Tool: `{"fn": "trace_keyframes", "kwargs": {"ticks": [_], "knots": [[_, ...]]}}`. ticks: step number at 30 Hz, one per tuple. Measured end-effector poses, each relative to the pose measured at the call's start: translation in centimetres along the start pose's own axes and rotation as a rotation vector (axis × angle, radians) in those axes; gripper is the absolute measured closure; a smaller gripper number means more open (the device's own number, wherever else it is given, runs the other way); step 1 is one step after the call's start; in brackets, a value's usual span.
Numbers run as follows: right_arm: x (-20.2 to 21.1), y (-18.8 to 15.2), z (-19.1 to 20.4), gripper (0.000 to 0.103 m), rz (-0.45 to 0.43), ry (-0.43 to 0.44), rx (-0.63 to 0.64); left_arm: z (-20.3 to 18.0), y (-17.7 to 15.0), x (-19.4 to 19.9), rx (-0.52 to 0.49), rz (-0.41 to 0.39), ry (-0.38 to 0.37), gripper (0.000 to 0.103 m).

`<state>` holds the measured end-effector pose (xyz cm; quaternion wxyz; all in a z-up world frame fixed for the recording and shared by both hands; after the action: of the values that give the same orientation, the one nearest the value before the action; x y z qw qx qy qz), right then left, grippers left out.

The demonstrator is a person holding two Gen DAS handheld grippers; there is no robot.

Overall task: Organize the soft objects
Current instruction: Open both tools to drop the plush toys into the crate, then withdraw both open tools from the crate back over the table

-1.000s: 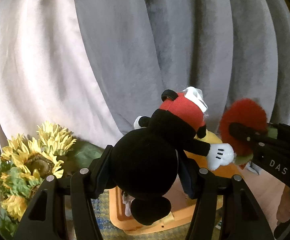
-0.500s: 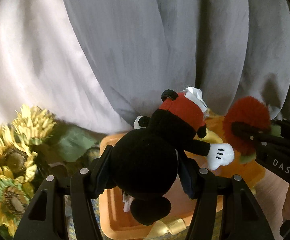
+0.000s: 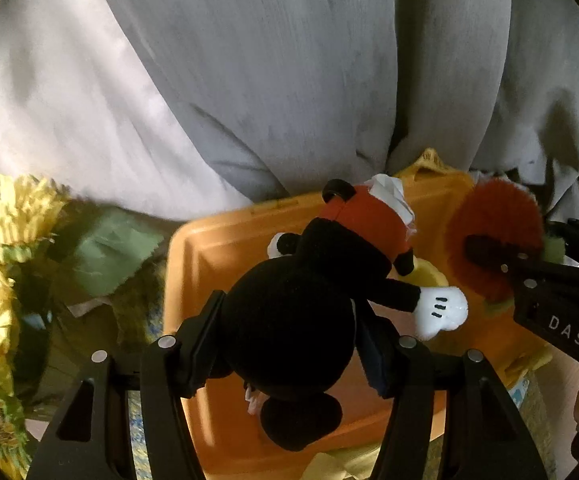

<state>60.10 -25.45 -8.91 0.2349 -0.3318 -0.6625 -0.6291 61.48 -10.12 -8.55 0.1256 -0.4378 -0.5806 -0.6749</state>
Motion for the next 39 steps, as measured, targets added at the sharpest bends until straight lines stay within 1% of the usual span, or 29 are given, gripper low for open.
{"fn": "trace_keyframes", "kwargs": {"ticks": [2, 3, 4, 5, 7, 9, 14, 18, 21, 26, 33, 39], "knots": [[-0.3, -0.1, 0.0, 0.06, 0.013, 0.001, 0.001, 0.1, -0.1, -0.4, 0.005, 0.018, 0.002, 0.041], [-0.5, -0.2, 0.0, 0.059, 0.02, 0.0, 0.001, 0.1, -0.2, -0.6, 0.006, 0.025, 0.005, 0.038], [-0.6, -0.3, 0.0, 0.058, 0.026, 0.001, 0.002, 0.1, -0.2, -0.7, 0.006, 0.029, 0.006, 0.03], [-0.8, -0.3, 0.0, 0.057, 0.031, 0.0, 0.002, -0.1, -0.3, -0.5, 0.006, 0.033, 0.009, 0.028], [-1.0, -0.4, 0.0, 0.047, 0.042, 0.001, 0.002, 0.0, -0.2, -0.5, 0.001, 0.029, 0.014, 0.025], [-0.9, -0.4, 0.1, 0.047, 0.042, 0.006, -0.002, -0.1, -0.1, -0.3, -0.004, 0.02, 0.024, 0.02], [-0.2, -0.3, -0.2, 0.04, 0.023, -0.015, -0.011, 0.0, -0.2, 1.6, 0.005, -0.018, 0.067, 0.02], [1.1, -0.5, -0.7, 0.036, -0.008, -0.07, -0.014, 0.0, -0.4, 4.0, 0.037, -0.081, 0.106, 0.02], [2.5, -0.8, -0.9, 0.034, -0.032, -0.073, -0.018, -0.3, -0.7, 6.0, 0.053, -0.133, 0.133, 0.019], [5.3, -1.5, -1.0, 0.034, -0.076, -0.049, -0.03, -0.9, -1.5, 9.2, 0.074, -0.199, 0.132, 0.018], [10.9, -2.8, -1.6, 0.034, -0.169, -0.031, -0.058, -2.9, -2.7, 14.1, 0.07, -0.293, 0.125, 0.018], [15.0, -4.5, -2.3, 0.034, -0.214, -0.032, -0.074, -4.7, -4.3, 17.5, 0.058, -0.336, 0.119, 0.017]]}}
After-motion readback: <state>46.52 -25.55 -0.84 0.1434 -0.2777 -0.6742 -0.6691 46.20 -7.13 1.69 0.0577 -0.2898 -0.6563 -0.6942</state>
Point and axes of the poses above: each gripper's, at about its wrist camera, not at the fingertips, and x roughly against the way its jaws point, z to its left, y to its top, the point moved 5 cm from there along -x, roughly the way its jaws point, and after that the axes turned 14 degrees about -y, right-handed, at the moved point
